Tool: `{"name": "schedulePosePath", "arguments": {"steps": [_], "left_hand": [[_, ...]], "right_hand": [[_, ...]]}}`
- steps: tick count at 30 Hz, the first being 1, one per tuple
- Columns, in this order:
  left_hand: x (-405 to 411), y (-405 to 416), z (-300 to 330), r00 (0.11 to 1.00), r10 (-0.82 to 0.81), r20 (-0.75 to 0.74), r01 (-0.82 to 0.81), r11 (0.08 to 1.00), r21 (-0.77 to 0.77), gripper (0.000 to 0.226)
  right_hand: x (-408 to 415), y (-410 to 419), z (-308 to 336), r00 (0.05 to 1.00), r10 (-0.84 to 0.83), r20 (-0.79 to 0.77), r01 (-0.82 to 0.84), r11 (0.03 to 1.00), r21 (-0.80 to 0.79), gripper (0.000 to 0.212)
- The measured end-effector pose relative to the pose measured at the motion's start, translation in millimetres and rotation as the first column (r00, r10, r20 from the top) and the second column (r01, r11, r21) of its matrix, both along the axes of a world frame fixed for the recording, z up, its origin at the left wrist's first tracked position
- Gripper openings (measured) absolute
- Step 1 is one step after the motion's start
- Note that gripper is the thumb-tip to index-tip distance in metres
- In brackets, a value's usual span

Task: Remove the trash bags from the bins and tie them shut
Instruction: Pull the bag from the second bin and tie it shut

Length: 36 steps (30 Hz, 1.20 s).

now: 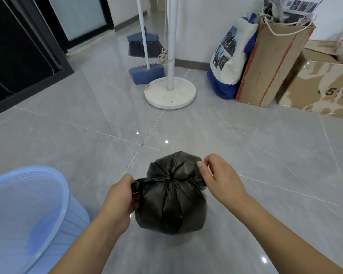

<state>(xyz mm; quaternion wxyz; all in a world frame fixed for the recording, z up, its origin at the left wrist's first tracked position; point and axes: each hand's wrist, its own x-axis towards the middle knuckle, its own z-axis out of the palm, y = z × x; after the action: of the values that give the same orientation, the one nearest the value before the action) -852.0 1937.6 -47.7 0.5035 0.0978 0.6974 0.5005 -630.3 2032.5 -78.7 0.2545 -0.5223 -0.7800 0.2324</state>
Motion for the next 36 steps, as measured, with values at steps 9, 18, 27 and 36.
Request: {"name": "schedulePosePath", "arguments": {"steps": [9,18,27,36], "left_hand": [[4.0,10.1,1.9,0.912,0.02,0.409,-0.11,0.974,0.198,0.028],[-5.5,6.3,-14.6,0.992,-0.022,0.123,0.006,0.992,0.129,0.016],[13.6,0.7,-20.9,0.083,-0.631,-0.771,0.461,0.71,-0.532,0.024],[44.5,-7.1,-54.8,-0.084,-0.667,-0.741,0.48,0.624,-0.617,0.03]], "right_hand": [[5.7,-3.0,-13.7,0.882,0.316,0.351,-0.328,0.944,-0.026,0.044],[17.7,19.4,-16.0,0.866,0.281,0.414,-0.217,0.957,-0.194,0.057],[7.7,11.3,-4.2,0.897,-0.233,-0.376,-0.238,0.46,-0.855,0.043],[-26.5,-9.6,-1.9,0.527,-0.63,-0.57,-0.537,0.274,-0.798,0.028]]}}
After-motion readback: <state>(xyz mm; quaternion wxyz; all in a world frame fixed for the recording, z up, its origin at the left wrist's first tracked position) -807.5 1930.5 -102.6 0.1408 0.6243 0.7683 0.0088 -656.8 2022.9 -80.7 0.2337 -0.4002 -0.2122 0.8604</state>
